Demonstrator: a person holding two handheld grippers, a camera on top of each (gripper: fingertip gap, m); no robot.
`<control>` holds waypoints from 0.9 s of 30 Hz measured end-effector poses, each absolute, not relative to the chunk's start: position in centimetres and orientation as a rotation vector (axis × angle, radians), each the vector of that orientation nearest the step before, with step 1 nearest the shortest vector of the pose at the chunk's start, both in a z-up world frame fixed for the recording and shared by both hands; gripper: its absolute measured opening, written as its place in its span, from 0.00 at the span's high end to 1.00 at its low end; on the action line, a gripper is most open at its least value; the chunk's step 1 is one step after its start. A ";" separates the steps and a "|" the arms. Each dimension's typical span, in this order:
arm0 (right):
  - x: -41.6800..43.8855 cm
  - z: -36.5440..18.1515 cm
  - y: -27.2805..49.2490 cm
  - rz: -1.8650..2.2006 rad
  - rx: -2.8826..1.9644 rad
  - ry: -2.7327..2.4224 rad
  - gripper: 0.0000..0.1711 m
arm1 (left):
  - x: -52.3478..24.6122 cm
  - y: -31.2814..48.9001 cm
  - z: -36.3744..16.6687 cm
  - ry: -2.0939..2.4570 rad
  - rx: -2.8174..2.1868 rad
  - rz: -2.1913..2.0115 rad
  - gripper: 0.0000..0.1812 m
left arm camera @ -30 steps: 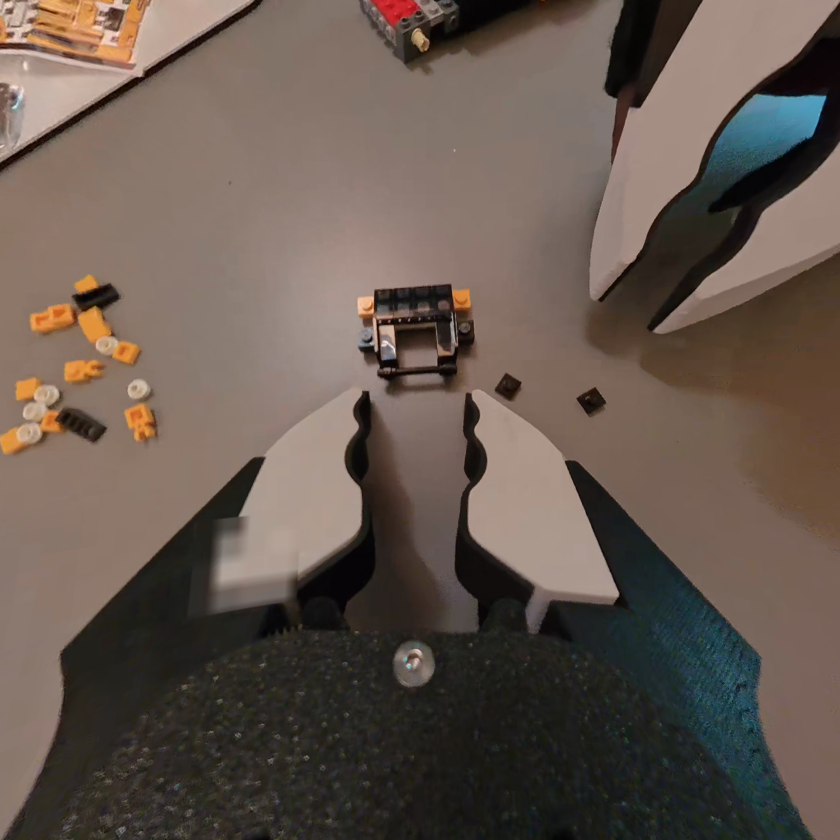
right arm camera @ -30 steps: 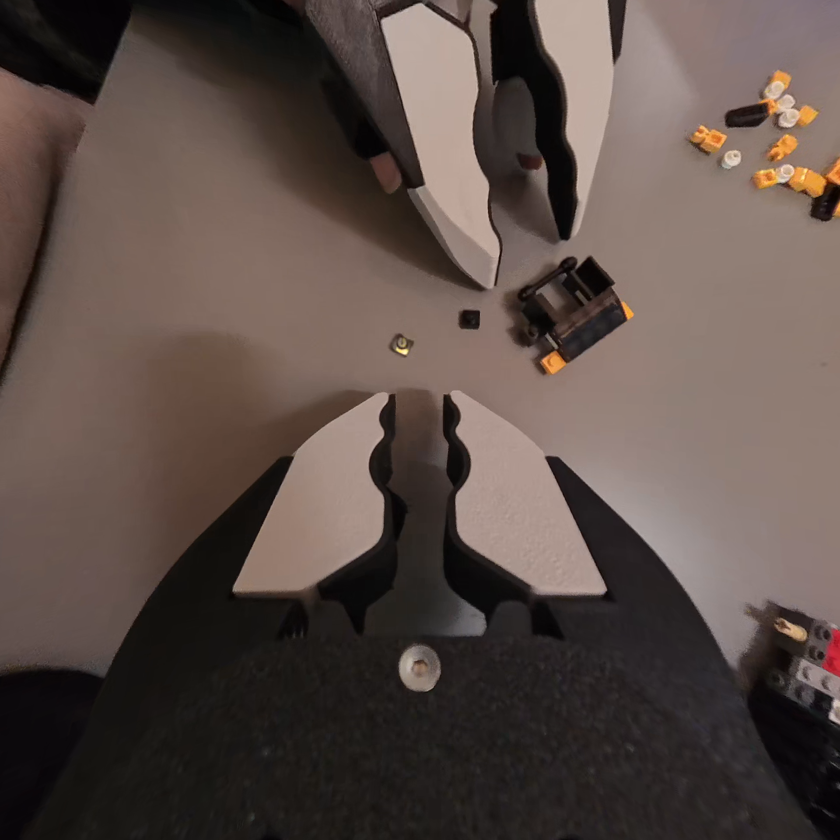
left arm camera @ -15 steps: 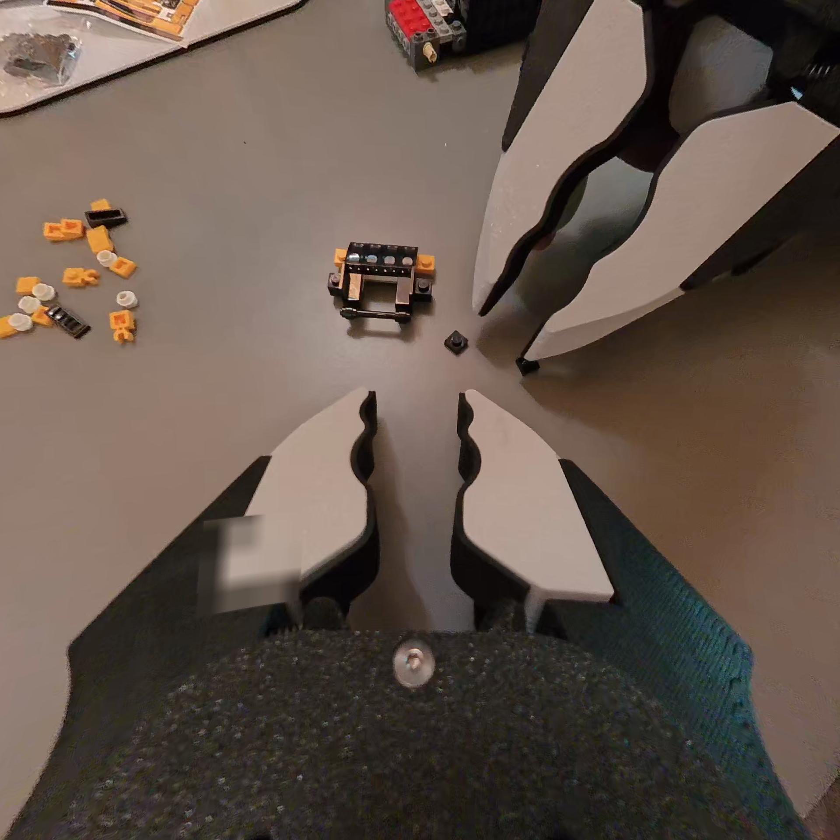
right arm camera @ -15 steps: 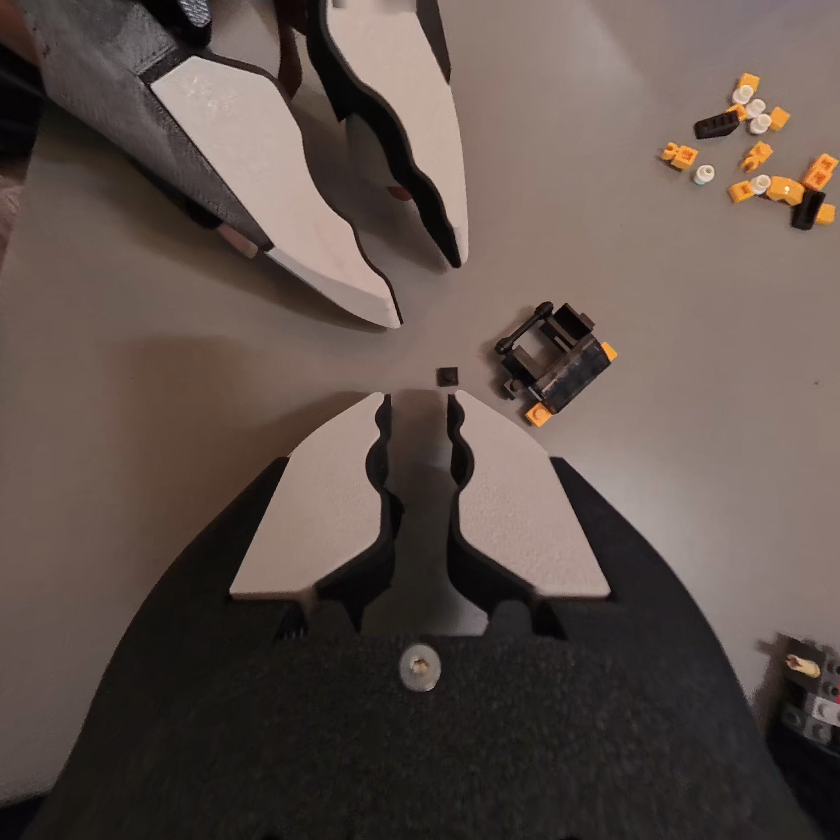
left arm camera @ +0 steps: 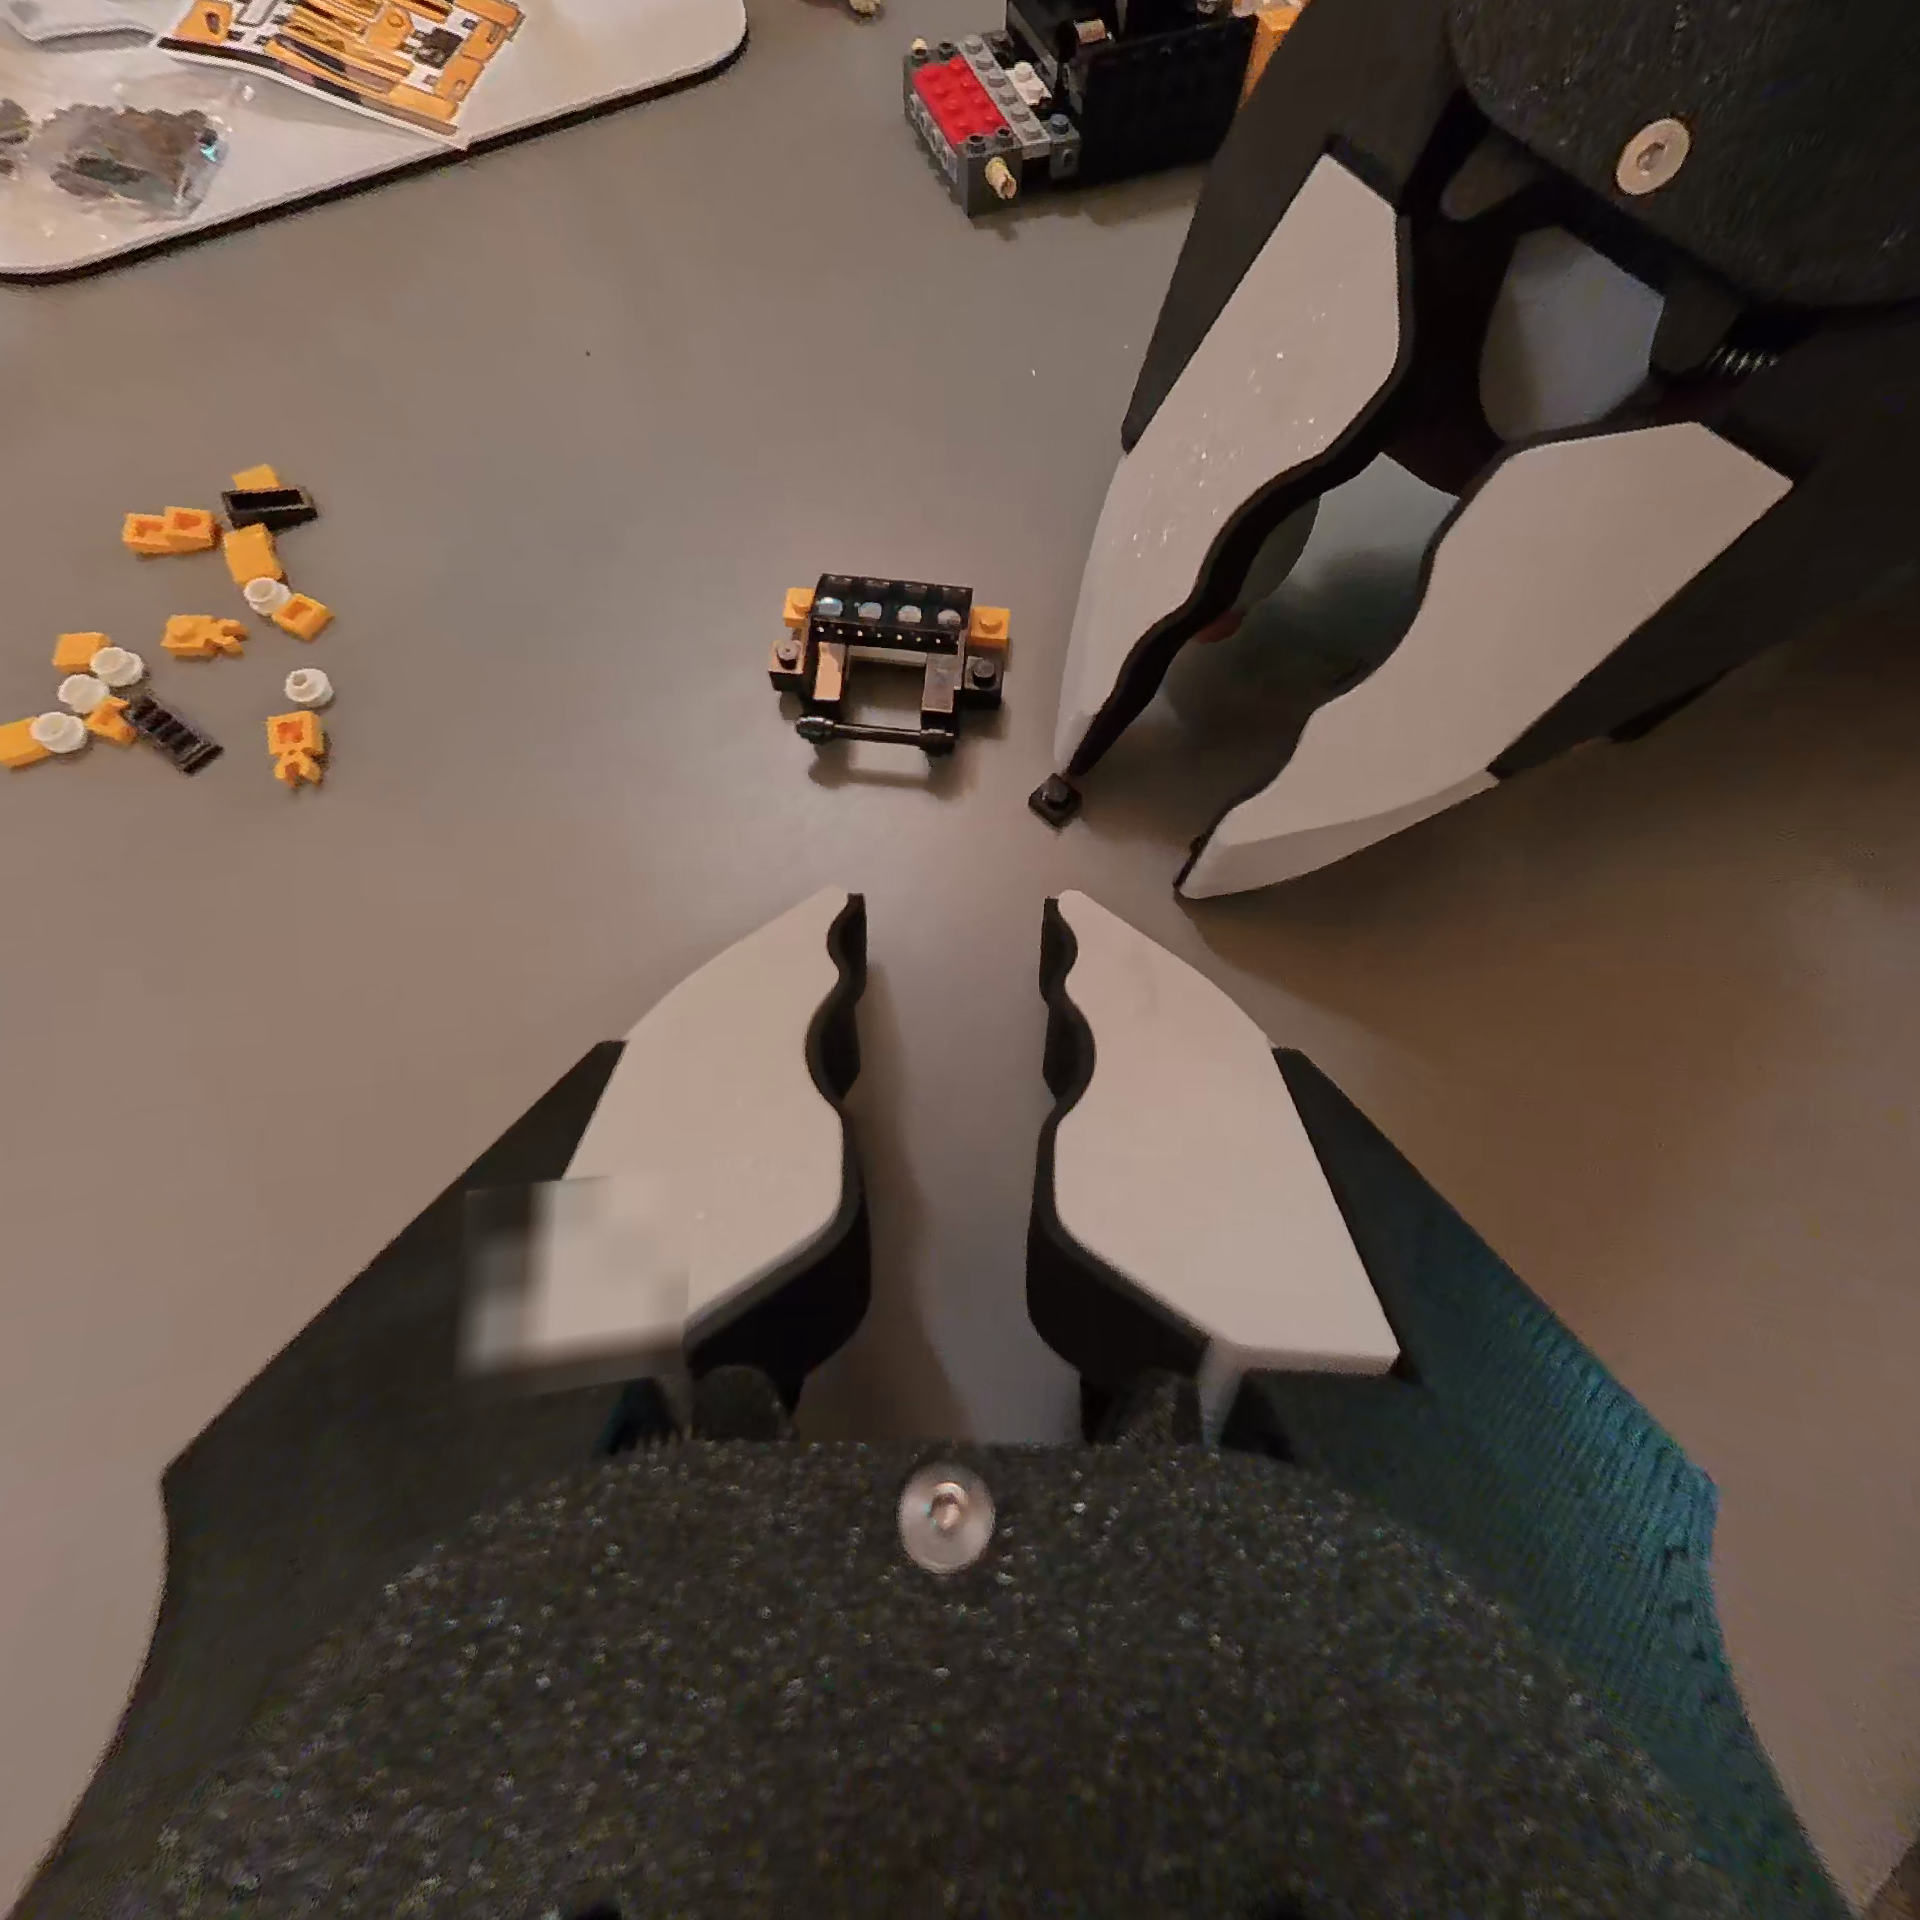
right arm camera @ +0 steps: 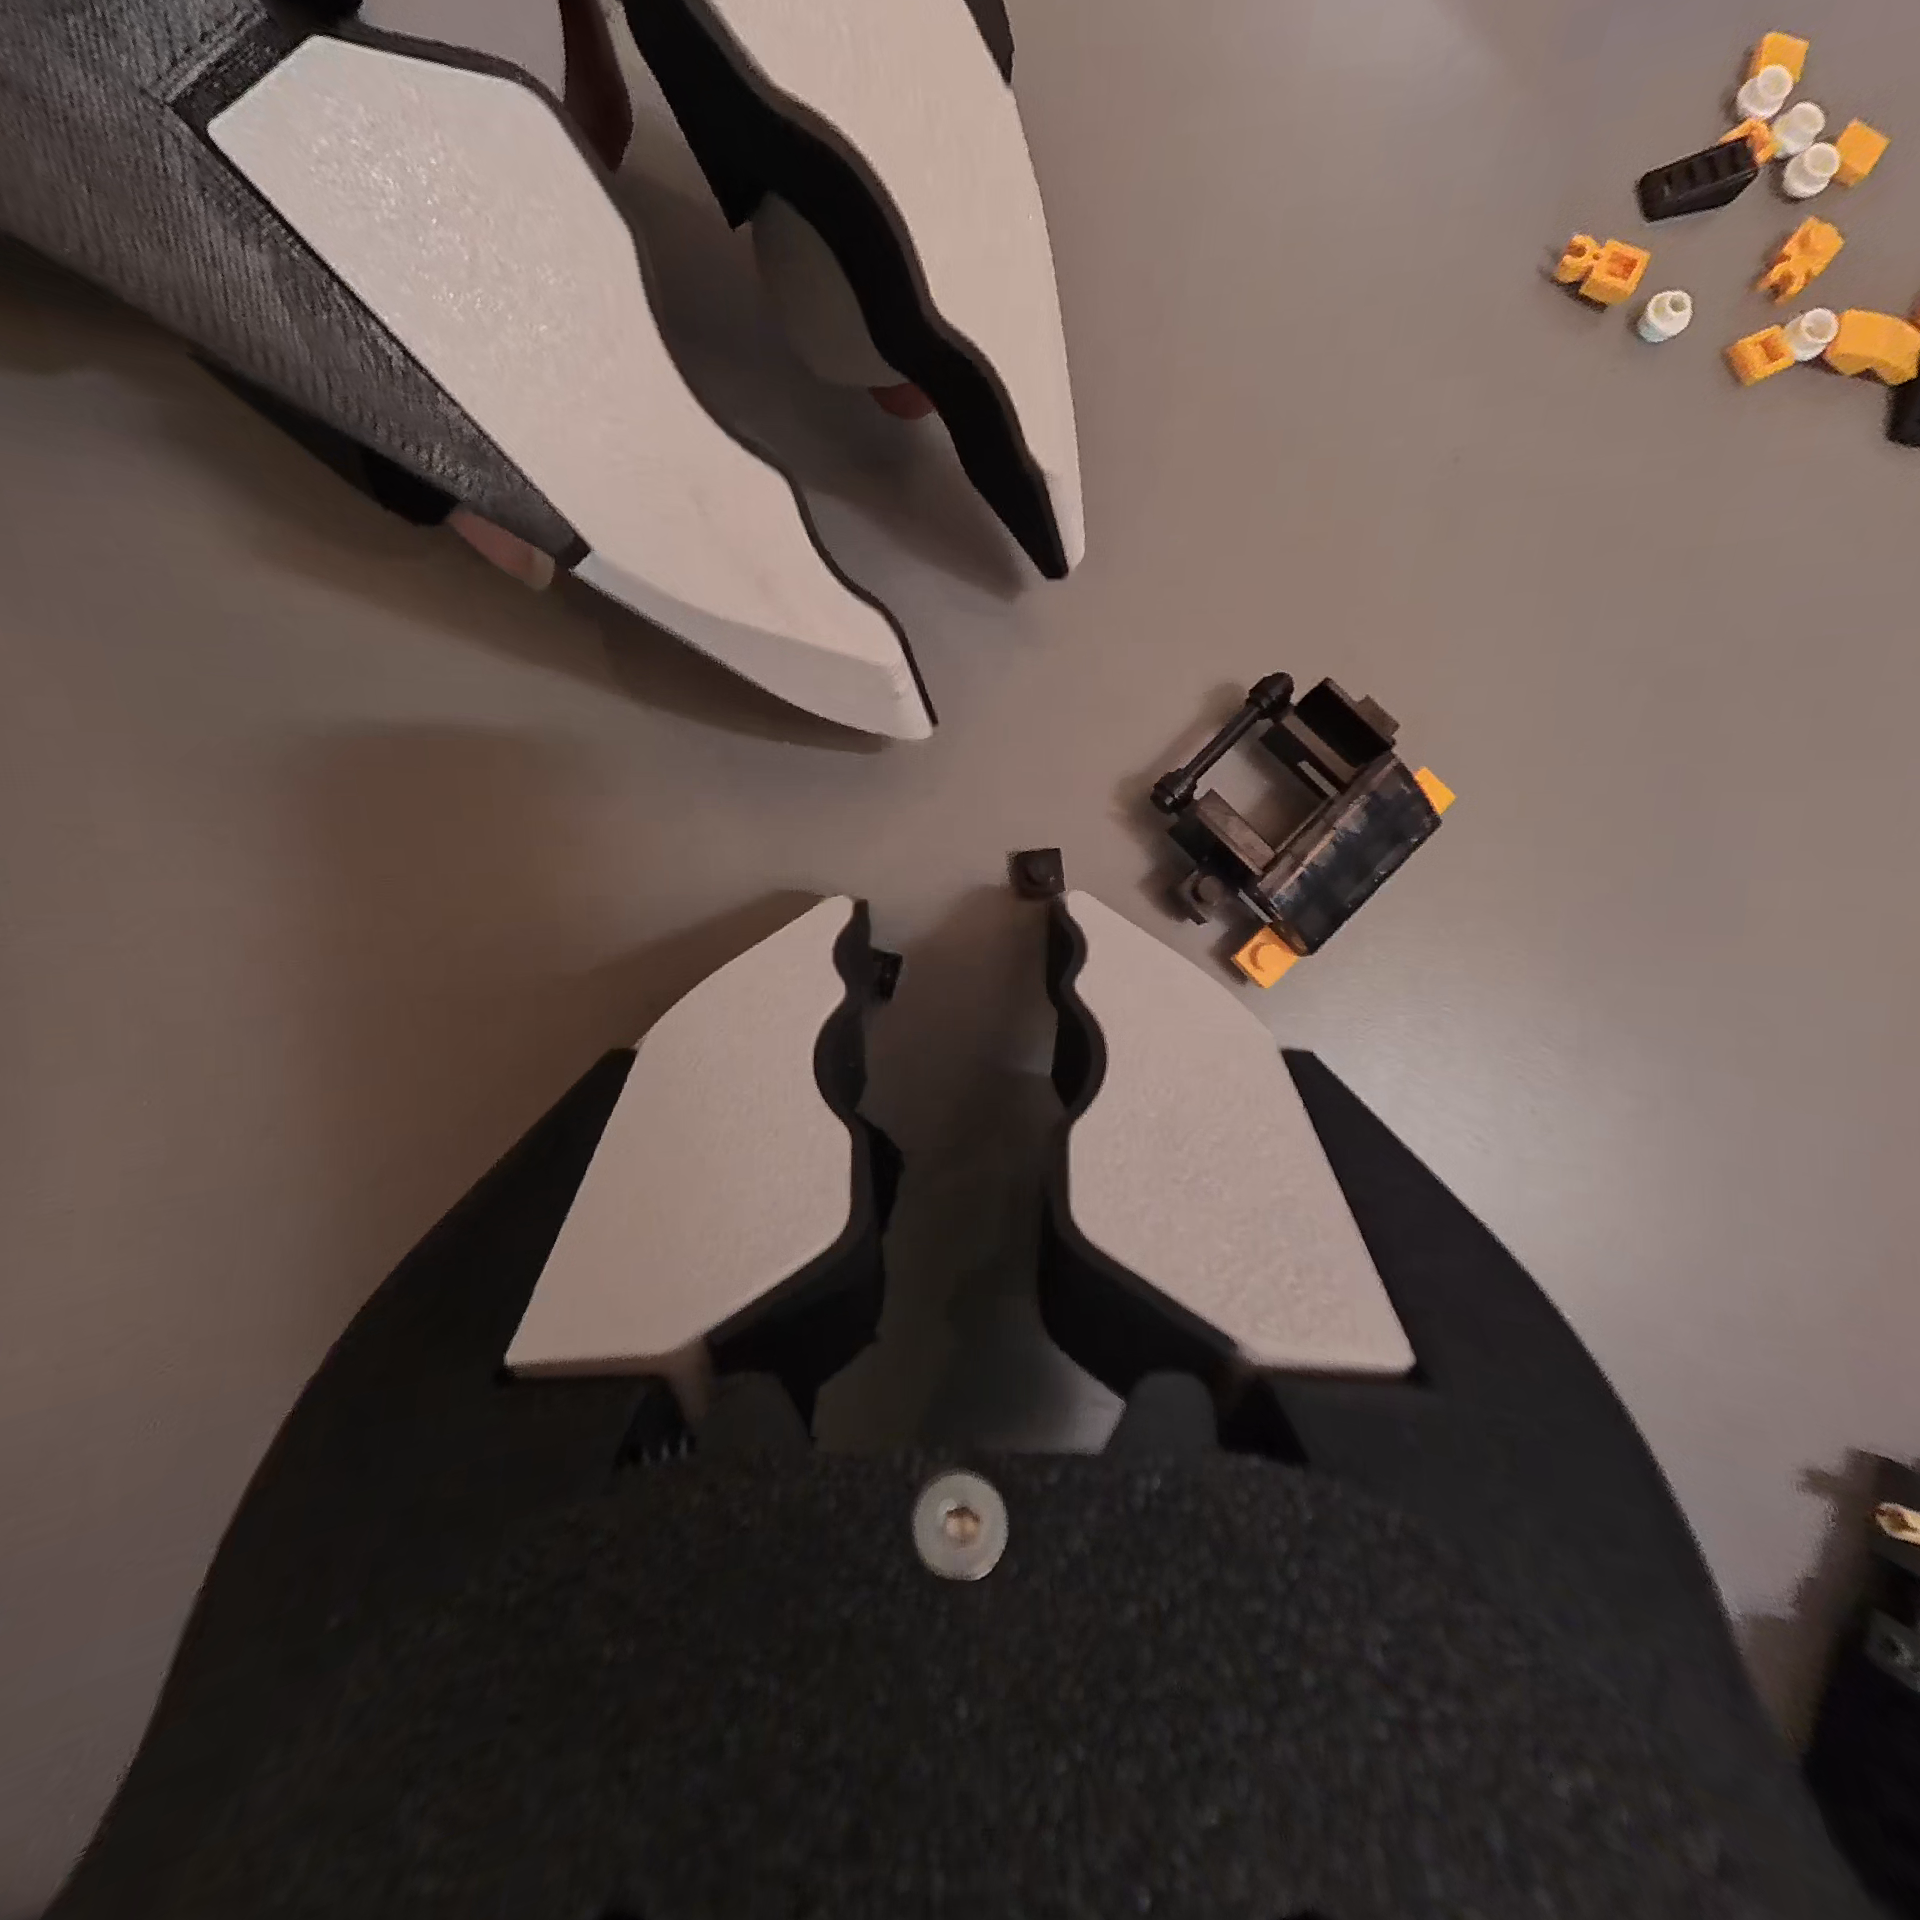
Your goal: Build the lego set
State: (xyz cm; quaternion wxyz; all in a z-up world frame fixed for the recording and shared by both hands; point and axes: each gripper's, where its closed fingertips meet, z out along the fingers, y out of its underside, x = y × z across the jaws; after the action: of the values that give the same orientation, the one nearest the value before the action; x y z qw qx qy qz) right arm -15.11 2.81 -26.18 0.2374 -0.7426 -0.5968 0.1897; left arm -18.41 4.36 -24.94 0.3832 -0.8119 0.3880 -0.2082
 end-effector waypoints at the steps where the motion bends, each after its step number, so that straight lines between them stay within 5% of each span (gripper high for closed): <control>1: -15.1 -26.2 2.6 0.526 -2.037 -1.631 0.80 | -18.6 4.4 -24.9 0.978 -2.071 -0.527 0.83; 9: -14.9 -26.2 1.2 0.542 -2.064 -1.587 0.71 | -19.2 4.7 -24.6 0.934 -2.066 -0.510 0.83; 27: -14.3 -26.2 1.2 0.532 -2.059 -1.436 0.79 | -19.3 4.8 -25.0 0.937 -2.075 -0.476 0.83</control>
State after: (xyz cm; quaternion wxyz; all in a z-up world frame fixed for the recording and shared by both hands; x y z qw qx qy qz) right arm -14.34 1.22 -26.21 0.2837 -0.7694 -0.5367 0.1987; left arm -19.27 4.77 -24.99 0.3965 -0.8190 0.3697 -0.1880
